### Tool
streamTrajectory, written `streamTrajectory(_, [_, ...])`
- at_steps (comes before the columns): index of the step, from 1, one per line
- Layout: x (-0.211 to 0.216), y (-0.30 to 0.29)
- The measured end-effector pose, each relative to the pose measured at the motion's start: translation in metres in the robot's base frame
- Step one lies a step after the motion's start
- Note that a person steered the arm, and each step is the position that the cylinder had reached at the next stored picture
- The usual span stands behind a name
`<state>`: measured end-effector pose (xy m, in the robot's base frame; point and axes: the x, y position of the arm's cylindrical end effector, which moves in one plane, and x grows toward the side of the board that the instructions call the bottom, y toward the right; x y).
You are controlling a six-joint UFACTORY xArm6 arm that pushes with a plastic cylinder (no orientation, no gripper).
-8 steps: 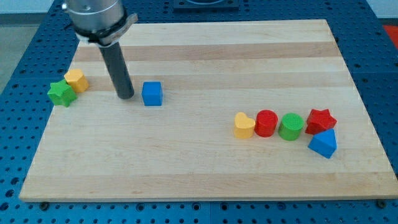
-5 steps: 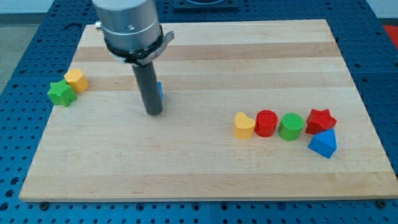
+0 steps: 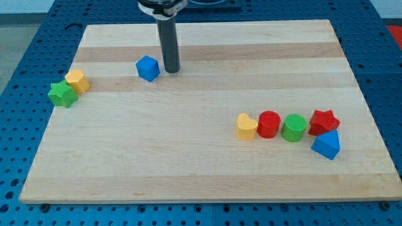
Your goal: Push the blue cube towards the yellow hexagon
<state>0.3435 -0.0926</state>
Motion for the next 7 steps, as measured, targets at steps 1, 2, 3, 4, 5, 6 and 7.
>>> streamTrajectory(1, [0.000, -0.061])
streamTrajectory(2, [0.000, -0.087])
streamTrajectory(3, [0.001, -0.087])
streamTrajectory(4, [0.008, -0.085])
streamTrajectory(5, [0.010, -0.085])
streamTrajectory(6, [0.012, -0.082])
streamTrajectory(7, [0.019, -0.076])
